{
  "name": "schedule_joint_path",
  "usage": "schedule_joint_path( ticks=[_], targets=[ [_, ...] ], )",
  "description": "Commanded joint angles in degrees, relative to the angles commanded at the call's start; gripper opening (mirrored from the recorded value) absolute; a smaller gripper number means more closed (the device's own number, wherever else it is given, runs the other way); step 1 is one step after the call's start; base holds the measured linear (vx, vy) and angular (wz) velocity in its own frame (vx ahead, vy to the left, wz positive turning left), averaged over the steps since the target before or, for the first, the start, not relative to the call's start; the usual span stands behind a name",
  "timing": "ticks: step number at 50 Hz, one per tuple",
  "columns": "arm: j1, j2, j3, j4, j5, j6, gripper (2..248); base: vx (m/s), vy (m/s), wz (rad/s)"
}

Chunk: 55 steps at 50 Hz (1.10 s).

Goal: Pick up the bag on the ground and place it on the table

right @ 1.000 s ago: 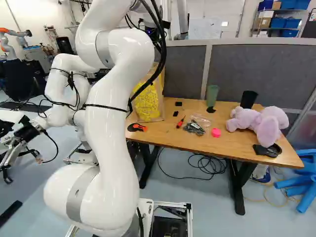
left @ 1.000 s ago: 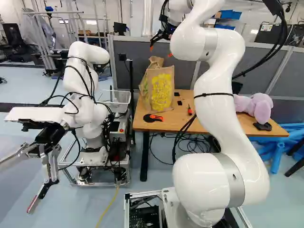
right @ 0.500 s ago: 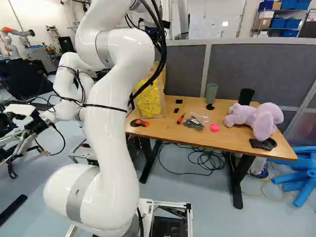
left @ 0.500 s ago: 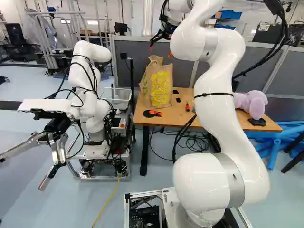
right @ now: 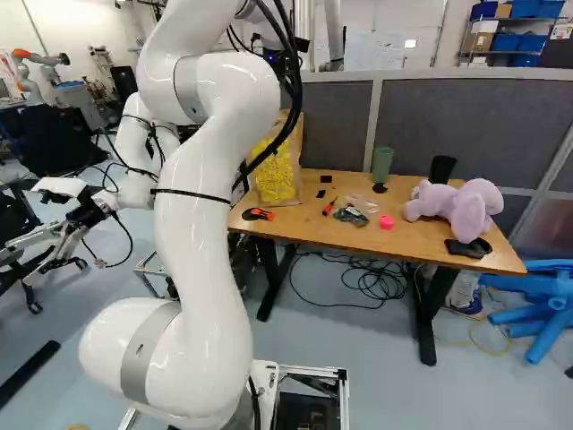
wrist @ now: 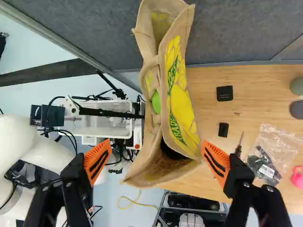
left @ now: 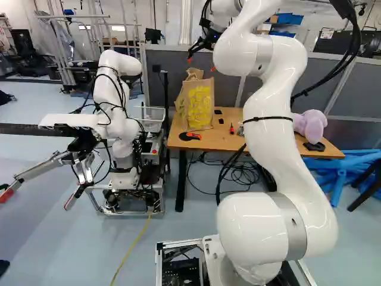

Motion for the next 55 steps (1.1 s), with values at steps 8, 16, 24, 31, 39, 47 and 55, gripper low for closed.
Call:
schedule_joint_path(
  ticks=[8, 16, 24, 31, 39, 47, 55],
  targets=[
    [0.0, 0.0, 0.0, 0.0, 0.0, 0.0, 247, -0.122, -0.001, 0.015],
    [0.0, 0.0, 0.0, 0.0, 0.0, 0.0, 247, -0.124, -0.004, 0.013],
    [0.0, 0.0, 0.0, 0.0, 0.0, 0.0, 247, -0.119, -0.004, 0.015],
    [0.0, 0.0, 0.0, 0.0, 0.0, 0.0, 247, -0.122, -0.001, 0.013],
    [0.0, 0.0, 0.0, 0.0, 0.0, 0.0, 247, -0.119, -0.004, 0.012],
    [0.0, 0.0, 0.0, 0.0, 0.0, 0.0, 247, -0.119, -0.002, 0.013],
    [0.0, 0.0, 0.0, 0.0, 0.0, 0.0, 247, -0.12, -0.001, 0.011]
  ],
)
